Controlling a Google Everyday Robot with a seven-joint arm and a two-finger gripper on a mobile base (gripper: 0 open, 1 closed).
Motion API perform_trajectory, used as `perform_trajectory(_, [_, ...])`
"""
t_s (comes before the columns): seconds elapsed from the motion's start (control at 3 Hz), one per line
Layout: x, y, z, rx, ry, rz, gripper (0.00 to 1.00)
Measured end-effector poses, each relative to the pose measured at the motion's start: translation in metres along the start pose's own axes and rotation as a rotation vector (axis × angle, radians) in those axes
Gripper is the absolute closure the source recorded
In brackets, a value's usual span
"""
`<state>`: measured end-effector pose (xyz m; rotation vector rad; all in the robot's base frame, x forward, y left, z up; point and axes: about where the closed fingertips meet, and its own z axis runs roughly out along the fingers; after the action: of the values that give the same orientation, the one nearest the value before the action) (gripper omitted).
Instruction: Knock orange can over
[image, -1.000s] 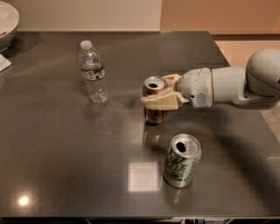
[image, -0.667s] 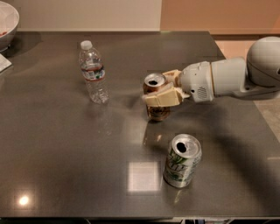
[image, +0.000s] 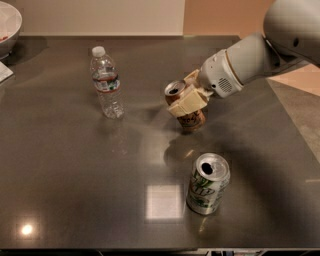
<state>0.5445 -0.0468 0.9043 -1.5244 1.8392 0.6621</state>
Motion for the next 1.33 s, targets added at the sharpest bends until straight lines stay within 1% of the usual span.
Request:
perform_trajectory(0.33, [0.016, -0.015, 0.003, -0.026, 0.187, -0.004, 1.0])
perform_trajectory(0.67, [0.026, -0.027, 0.005, -0.051, 0.306, -0.021, 1.0])
perform_trajectory(1.0, [0.029, -0.034, 0.007, -0.066, 0.387, -0.053, 1.0])
perform_trajectory(1.33, [0.029, -0.037, 0.011, -0.079, 0.458, -0.104, 0.82])
